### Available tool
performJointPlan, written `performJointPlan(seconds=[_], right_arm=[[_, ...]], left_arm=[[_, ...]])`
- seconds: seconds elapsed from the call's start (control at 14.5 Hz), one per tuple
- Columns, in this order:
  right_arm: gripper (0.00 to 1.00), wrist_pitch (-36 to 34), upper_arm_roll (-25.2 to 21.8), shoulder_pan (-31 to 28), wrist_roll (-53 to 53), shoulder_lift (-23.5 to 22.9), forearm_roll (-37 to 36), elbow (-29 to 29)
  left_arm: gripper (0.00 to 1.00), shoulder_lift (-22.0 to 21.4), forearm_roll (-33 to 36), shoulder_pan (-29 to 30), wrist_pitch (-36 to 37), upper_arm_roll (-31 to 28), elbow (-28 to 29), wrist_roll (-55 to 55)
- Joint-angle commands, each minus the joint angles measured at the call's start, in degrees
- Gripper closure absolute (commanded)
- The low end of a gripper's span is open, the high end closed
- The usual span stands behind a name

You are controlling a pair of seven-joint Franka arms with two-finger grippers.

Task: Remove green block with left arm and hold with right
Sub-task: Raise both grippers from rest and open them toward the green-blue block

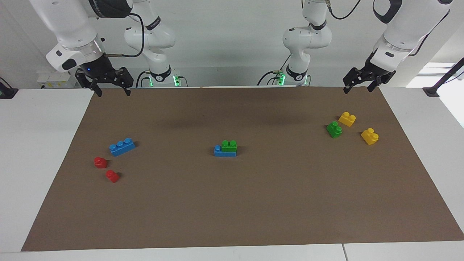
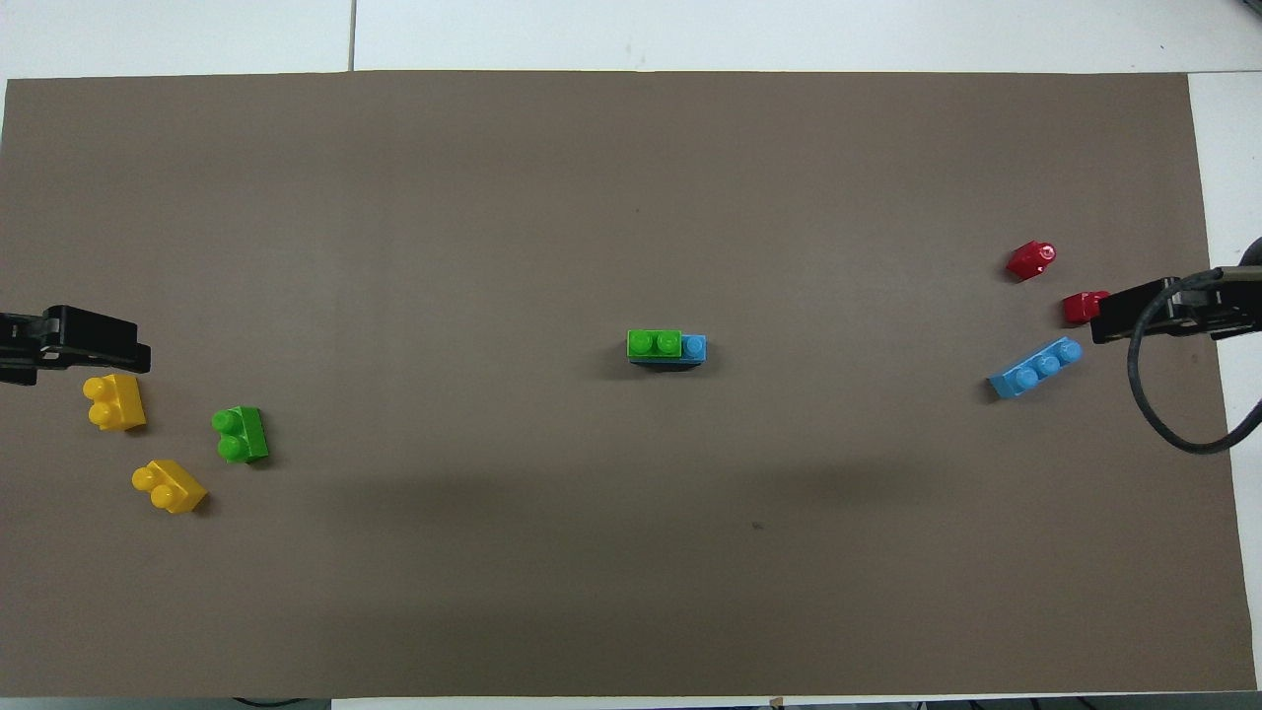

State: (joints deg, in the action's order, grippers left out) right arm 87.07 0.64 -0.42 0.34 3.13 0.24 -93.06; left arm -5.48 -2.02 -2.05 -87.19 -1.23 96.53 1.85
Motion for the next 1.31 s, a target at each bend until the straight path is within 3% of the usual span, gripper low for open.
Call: performJointPlan(seconds=[0.0,0.76,1.03,1.24], right_arm=[[0.00,0.56,0.42,-0.55,-1.04,-0.06,0.20,-0.19],[0.00,0.64,0.59,-0.55,-3.25,0.03,0.11,-0.28],[0.01,2.22,0.59,-0.55,4.21,0.03,0.12,-0.63],[0.03,2.05,0.86,-0.37,15.44,0.21,0.11,-0.81]], left_arm=[[0.00,-1.64,-0.27,0.11,0.35,0.00,1.47,-0.26],[0.00,-1.64,-0.27,0.02,-0.17,0.00,1.64,1.04],[0.00,-1.99,-0.27,-0.85,-1.67,0.26,2.95,10.70],[0.00,-2.43,-0.27,-0.94,-4.38,0.62,3.93,18.00]])
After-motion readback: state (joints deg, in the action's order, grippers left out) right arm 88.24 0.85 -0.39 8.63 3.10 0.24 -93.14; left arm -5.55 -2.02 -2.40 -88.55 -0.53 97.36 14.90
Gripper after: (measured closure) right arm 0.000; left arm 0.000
